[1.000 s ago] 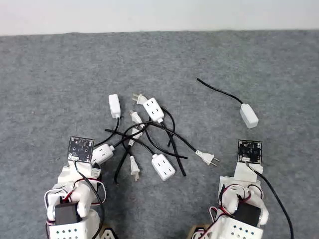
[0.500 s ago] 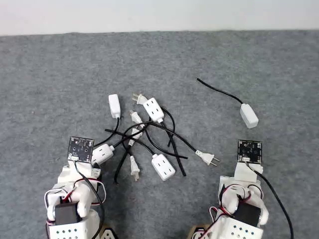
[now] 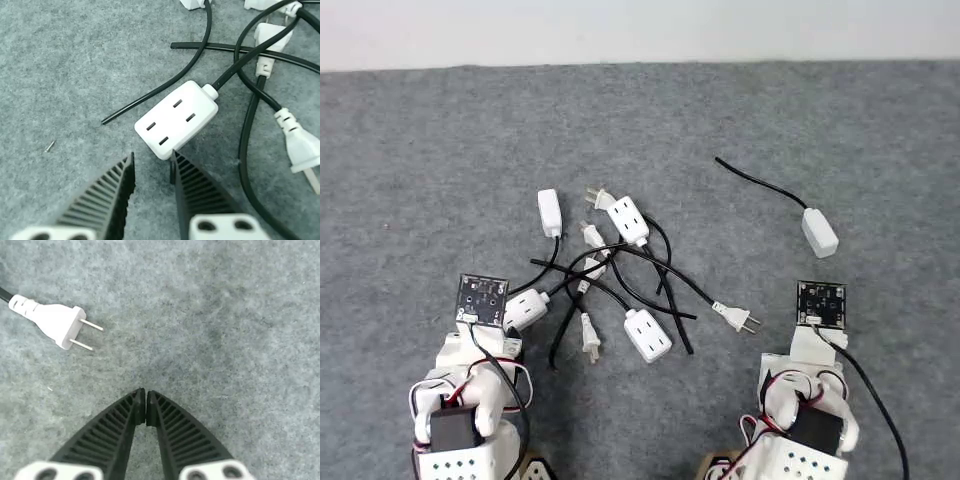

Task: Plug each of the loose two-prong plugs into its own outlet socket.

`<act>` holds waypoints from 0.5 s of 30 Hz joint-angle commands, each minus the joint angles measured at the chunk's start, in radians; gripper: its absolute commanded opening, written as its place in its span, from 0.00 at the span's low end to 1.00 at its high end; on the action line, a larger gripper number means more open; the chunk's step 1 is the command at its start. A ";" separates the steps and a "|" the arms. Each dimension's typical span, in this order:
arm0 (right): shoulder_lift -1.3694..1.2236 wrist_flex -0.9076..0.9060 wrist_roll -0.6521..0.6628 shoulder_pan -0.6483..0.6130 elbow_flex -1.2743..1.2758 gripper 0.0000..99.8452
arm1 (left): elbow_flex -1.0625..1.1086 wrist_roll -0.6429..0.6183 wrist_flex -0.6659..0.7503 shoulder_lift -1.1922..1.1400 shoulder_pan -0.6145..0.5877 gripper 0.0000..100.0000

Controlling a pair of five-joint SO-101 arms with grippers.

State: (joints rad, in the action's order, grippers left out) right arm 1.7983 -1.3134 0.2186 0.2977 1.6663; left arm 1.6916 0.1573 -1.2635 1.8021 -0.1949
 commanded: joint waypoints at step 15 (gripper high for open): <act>0.012 0.242 0.009 -0.081 -0.086 0.03 | -0.087 -0.037 0.226 0.018 0.032 0.11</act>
State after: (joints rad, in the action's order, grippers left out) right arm 1.7998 -1.0955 0.2186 0.2240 1.6586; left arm 1.6840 0.1573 -1.0533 1.8021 -0.1734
